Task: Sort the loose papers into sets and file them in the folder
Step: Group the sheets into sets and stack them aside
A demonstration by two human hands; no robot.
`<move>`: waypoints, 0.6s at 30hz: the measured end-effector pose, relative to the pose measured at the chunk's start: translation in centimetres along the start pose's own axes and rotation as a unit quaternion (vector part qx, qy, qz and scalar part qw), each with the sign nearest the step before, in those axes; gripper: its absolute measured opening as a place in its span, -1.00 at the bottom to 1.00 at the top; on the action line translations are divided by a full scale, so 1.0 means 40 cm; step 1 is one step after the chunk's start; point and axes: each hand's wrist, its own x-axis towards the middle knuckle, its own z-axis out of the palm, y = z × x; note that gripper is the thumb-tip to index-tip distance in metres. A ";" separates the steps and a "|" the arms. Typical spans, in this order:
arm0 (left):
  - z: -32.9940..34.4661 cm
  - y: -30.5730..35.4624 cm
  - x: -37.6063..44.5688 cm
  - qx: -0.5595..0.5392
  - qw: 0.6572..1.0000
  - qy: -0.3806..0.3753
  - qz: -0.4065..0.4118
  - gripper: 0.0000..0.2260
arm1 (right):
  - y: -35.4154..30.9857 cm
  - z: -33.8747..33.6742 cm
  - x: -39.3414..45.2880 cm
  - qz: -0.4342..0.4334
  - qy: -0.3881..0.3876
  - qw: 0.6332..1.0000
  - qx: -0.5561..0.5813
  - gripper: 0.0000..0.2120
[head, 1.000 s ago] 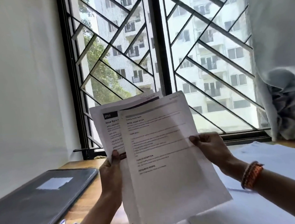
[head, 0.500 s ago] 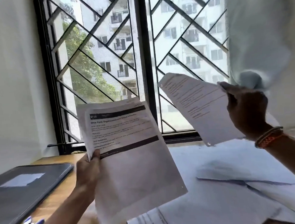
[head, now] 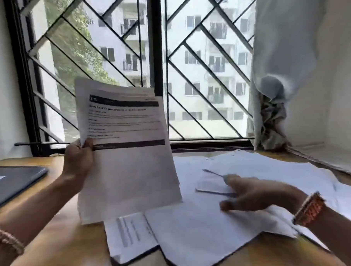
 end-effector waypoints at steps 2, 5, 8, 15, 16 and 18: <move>-0.020 -0.042 -0.009 0.032 0.998 0.053 -0.012 -0.75 | -0.092 0.022 -0.019 -0.101 -0.039 0.994 -0.002 -0.05; -0.048 -0.084 -0.011 0.057 0.996 0.069 -0.012 -0.72 | -0.193 0.061 -0.045 -0.165 -0.079 0.981 -0.071 0.01; -0.053 -0.079 -0.007 0.066 0.996 0.055 -0.012 -0.70 | -0.215 0.063 -0.048 -0.161 -0.030 0.984 -0.069 -0.24; -0.049 -0.073 -0.026 0.109 0.992 0.055 -0.008 -0.78 | -0.251 0.101 -0.090 -0.085 0.030 0.996 0.005 -0.05; -0.051 -0.070 -0.026 0.120 0.991 0.060 -0.013 -0.74 | -0.266 0.113 -0.089 -0.075 0.053 0.996 -0.012 -0.01; -0.055 -0.059 -0.027 0.154 0.985 0.077 -0.012 -0.67 | -0.299 0.128 -0.083 -0.079 0.143 0.984 -0.071 -0.11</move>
